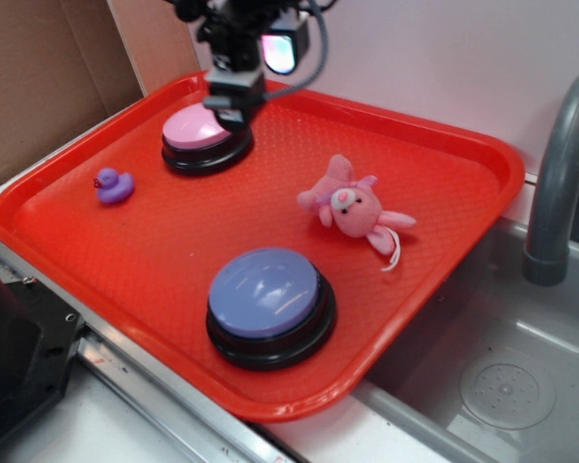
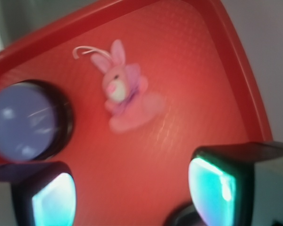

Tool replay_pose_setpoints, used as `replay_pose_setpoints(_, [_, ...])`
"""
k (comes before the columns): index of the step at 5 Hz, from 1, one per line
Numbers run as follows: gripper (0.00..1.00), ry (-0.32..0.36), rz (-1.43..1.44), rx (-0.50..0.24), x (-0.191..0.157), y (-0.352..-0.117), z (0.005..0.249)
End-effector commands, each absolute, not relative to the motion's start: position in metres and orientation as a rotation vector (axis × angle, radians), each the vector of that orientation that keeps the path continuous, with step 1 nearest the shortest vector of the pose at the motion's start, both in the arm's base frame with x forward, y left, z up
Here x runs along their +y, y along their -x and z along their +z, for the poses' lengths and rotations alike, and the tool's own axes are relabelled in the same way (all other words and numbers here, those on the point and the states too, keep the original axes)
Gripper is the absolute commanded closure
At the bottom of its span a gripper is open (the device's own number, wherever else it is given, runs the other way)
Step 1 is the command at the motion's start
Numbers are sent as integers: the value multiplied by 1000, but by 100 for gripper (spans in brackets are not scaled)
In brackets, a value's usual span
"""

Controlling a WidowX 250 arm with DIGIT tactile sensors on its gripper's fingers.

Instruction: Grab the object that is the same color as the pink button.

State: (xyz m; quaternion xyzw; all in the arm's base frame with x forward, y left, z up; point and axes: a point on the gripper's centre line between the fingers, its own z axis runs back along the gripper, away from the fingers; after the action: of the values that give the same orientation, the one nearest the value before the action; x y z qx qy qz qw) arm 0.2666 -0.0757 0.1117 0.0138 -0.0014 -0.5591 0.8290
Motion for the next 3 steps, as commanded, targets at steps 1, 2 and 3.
replay_pose_setpoints(1, [0, -57, -1232, 5, -102, -270, 73])
replay_pose_setpoints(2, [0, -64, -1220, 31, -100, -271, 57])
replay_pose_setpoints(3, [0, -64, -1210, 58, -94, -274, 43])
